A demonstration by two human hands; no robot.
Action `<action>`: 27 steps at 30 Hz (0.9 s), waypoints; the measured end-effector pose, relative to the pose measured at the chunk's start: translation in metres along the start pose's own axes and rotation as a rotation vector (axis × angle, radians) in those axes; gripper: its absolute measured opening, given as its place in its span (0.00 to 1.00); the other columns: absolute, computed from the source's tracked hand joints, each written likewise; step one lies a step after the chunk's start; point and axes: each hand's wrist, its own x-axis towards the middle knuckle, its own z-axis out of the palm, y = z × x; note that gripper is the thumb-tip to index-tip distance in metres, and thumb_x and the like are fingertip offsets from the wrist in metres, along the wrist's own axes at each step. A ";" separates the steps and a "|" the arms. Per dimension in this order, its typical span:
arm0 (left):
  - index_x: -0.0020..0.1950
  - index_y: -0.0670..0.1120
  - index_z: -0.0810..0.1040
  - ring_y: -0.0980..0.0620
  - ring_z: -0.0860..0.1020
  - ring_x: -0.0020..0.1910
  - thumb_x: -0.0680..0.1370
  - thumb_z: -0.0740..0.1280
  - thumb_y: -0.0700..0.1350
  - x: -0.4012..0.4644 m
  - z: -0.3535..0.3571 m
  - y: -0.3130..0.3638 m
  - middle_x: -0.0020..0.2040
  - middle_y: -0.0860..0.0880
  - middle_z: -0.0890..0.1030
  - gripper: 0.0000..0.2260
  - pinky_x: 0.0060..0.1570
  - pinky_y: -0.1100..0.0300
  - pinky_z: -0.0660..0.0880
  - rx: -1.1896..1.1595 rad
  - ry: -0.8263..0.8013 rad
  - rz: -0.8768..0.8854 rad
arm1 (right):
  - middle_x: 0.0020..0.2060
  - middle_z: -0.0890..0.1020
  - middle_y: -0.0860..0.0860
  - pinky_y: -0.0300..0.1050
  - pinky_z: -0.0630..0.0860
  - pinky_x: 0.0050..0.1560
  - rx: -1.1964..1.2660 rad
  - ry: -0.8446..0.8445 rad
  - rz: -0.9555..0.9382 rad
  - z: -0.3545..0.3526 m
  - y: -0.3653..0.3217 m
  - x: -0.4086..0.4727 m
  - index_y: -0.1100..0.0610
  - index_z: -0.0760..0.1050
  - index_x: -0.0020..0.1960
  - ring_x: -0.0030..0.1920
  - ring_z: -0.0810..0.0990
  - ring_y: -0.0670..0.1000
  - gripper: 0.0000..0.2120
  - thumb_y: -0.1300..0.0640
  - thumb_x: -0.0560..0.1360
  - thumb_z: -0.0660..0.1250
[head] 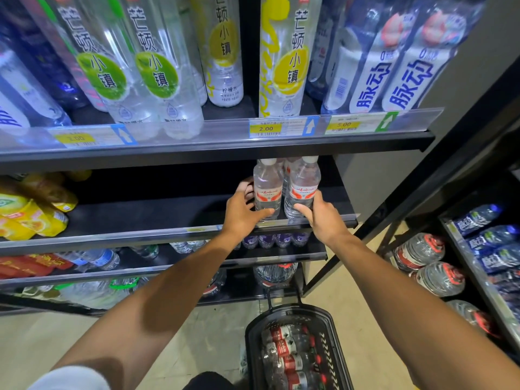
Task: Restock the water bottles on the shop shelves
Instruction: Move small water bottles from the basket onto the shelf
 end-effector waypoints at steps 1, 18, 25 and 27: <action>0.67 0.47 0.72 0.56 0.80 0.61 0.66 0.83 0.38 0.000 0.001 0.000 0.61 0.50 0.82 0.33 0.63 0.59 0.79 0.004 0.003 -0.004 | 0.64 0.80 0.57 0.55 0.75 0.60 -0.005 -0.002 -0.004 0.000 0.000 0.000 0.54 0.63 0.71 0.62 0.79 0.61 0.25 0.40 0.82 0.61; 0.69 0.42 0.72 0.44 0.79 0.62 0.83 0.65 0.49 0.005 0.001 0.005 0.65 0.43 0.79 0.17 0.63 0.46 0.76 0.546 -0.282 -0.089 | 0.69 0.77 0.54 0.53 0.73 0.64 0.058 -0.116 -0.041 -0.004 -0.007 0.006 0.48 0.49 0.81 0.66 0.78 0.58 0.32 0.46 0.84 0.61; 0.73 0.43 0.70 0.44 0.76 0.67 0.83 0.65 0.48 0.010 -0.003 0.004 0.70 0.43 0.77 0.19 0.67 0.49 0.73 0.539 -0.350 -0.069 | 0.71 0.76 0.56 0.54 0.71 0.66 0.065 -0.101 -0.016 -0.007 -0.013 0.001 0.51 0.50 0.81 0.69 0.76 0.59 0.33 0.46 0.83 0.63; 0.77 0.47 0.64 0.45 0.71 0.73 0.82 0.66 0.49 0.005 -0.009 0.005 0.74 0.44 0.72 0.25 0.71 0.51 0.69 0.545 -0.380 -0.024 | 0.77 0.69 0.55 0.56 0.67 0.74 0.077 -0.087 0.000 -0.010 -0.013 -0.010 0.53 0.49 0.83 0.76 0.69 0.58 0.39 0.44 0.81 0.66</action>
